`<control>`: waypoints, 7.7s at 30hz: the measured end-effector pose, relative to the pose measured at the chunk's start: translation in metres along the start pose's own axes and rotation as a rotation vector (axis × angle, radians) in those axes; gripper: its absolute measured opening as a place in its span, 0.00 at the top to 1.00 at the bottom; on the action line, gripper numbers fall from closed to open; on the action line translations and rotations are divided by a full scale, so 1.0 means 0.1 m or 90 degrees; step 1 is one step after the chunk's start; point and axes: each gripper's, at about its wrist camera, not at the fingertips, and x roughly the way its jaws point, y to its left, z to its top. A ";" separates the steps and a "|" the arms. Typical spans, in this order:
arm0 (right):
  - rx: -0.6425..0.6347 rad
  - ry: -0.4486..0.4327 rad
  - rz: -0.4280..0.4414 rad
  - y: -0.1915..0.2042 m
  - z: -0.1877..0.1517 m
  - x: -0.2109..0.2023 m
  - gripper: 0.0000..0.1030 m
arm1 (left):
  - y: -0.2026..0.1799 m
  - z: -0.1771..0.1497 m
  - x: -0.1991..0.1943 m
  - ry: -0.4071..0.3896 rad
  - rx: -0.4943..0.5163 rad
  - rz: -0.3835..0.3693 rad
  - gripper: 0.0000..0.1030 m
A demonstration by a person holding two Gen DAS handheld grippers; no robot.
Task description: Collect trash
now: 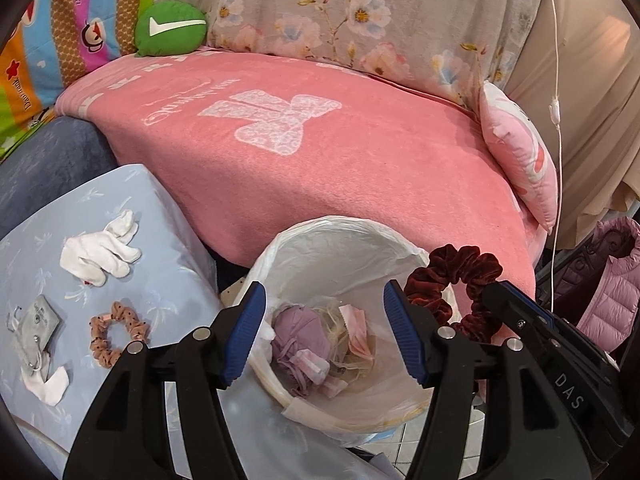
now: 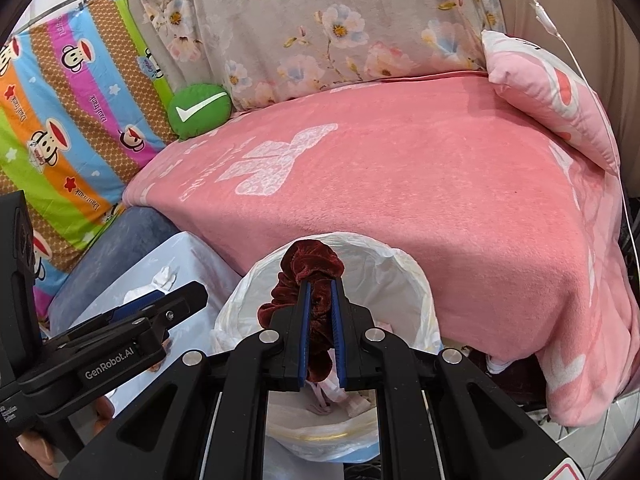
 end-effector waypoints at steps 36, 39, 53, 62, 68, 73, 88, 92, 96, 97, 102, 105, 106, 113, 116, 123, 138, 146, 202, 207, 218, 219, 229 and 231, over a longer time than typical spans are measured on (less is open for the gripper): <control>-0.054 0.010 0.033 0.53 -0.13 -0.08 0.82 | 0.41 -0.21 -0.26 -0.014 -0.043 0.045 0.36; -0.058 0.010 0.040 0.58 -0.15 -0.11 0.80 | 0.43 -0.23 -0.31 -0.018 -0.045 0.046 0.36; -0.091 0.014 0.068 0.91 -0.31 -0.26 0.70 | 0.64 -0.37 -0.57 -0.037 -0.062 0.070 0.33; -0.110 0.029 0.084 1.14 -0.44 -0.27 0.68 | 0.91 -0.53 -0.72 -0.036 -0.096 0.087 0.30; -0.131 0.046 0.098 1.34 -0.56 -0.24 0.64 | 1.14 -0.66 -0.79 -0.033 -0.124 0.106 0.24; -0.150 0.061 0.112 1.54 -0.67 -0.18 0.62 | 1.39 -0.76 -0.84 -0.029 -0.155 0.132 0.20; -0.201 0.101 0.142 2.11 -0.88 0.06 0.56 | 2.15 -1.03 -0.95 -0.014 -0.250 0.193 0.19; -0.212 0.109 0.145 2.27 -0.92 0.16 0.56 | 2.37 -1.07 -0.92 -0.005 -0.281 0.205 0.19; -0.225 0.119 0.151 2.43 -0.94 0.28 0.56 | 2.57 -1.10 -0.88 0.005 -0.307 0.213 0.19; -0.229 0.121 0.153 2.46 -0.94 0.31 0.56 | 2.61 -1.11 -0.86 0.008 -0.313 0.212 0.19; -0.238 0.133 0.164 2.67 -0.95 0.47 0.56 | 2.76 -1.09 -0.78 0.012 -0.321 0.211 0.20; -0.235 0.145 0.174 2.79 -0.95 0.58 0.56 | 2.80 -1.09 -0.69 0.028 -0.313 0.200 0.33; -0.237 0.148 0.175 2.85 -0.96 0.62 0.56 | 2.81 -1.10 -0.67 0.036 -0.312 0.192 0.41; -0.251 0.173 0.186 3.09 -1.05 0.82 0.56 | 2.84 -1.14 -0.66 0.044 -0.305 0.139 0.79; -0.254 0.187 0.191 3.18 -1.10 0.93 0.56 | 2.88 -1.14 -0.75 0.034 -0.306 0.134 0.82; -0.252 0.238 0.212 3.42 -1.27 1.26 0.56 | 2.99 -1.19 -0.81 0.035 -0.317 0.136 0.82; -0.259 0.291 0.210 3.63 -1.55 1.69 0.94 | 3.11 -1.27 -0.81 0.047 -0.336 0.127 0.81; -0.243 0.215 0.214 3.37 -1.29 1.17 0.95 | 3.01 -1.25 -0.86 0.041 -0.325 0.139 0.82; 0.001 -0.027 0.053 0.24 -0.07 -0.50 0.95 | 0.13 -0.21 -0.42 0.005 0.002 -0.006 0.82; 0.020 -0.038 0.037 0.04 -0.03 -0.53 0.95 | -0.06 -0.17 -0.33 0.013 0.018 -0.020 0.82; 0.043 -0.046 0.015 -0.22 0.03 -0.53 0.95 | -0.25 -0.11 -0.16 0.027 0.037 -0.031 0.81; 0.042 -0.046 0.014 -0.23 0.04 -0.52 0.95 | -0.25 -0.11 -0.14 0.029 0.036 -0.032 0.81; 0.032 -0.038 0.021 -0.16 0.09 -0.39 0.95 | -0.25 -0.05 -0.05 0.033 0.036 -0.034 0.81; 0.030 -0.035 0.023 -0.14 0.09 -0.35 0.95 | -0.24 -0.04 -0.04 0.033 0.033 -0.033 0.81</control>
